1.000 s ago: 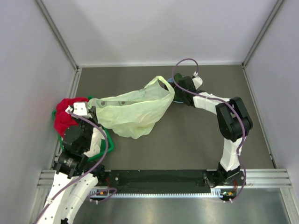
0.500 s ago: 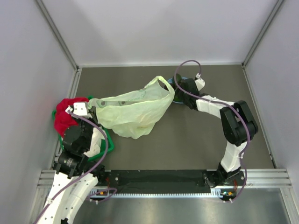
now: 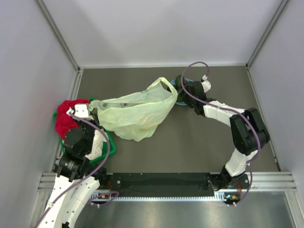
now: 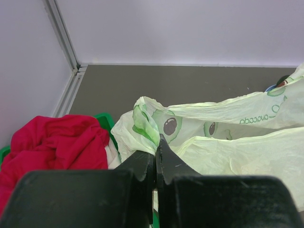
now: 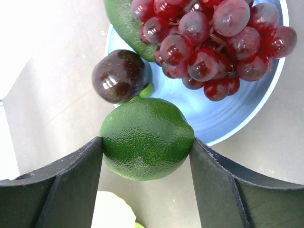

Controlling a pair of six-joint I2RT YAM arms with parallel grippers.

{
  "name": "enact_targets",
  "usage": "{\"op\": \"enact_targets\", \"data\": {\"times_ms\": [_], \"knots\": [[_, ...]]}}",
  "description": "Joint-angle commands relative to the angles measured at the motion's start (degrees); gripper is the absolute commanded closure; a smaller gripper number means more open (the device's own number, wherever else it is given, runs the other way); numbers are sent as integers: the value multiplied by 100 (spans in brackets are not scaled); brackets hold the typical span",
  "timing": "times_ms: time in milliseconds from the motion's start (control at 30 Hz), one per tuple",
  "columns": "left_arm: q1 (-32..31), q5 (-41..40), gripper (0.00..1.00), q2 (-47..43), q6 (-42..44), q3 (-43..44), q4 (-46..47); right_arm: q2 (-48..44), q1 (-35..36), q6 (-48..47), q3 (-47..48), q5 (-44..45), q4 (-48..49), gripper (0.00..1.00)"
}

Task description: Place the fruits into the plastic bag

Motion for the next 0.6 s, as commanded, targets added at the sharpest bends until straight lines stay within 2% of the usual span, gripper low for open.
{"op": "enact_targets", "data": {"times_ms": [0, 267, 567], "knots": [[24, -13, 100, -54, -11, -14, 240, -555, 63, 73, -97, 19, 336, 52], [24, -22, 100, -45, -2, -14, 240, -1135, 36, -287, -123, 212, 213, 52], [24, 100, 100, -54, -11, -14, 257, -1793, -376, -867, -176, 642, -173, 52]]}}
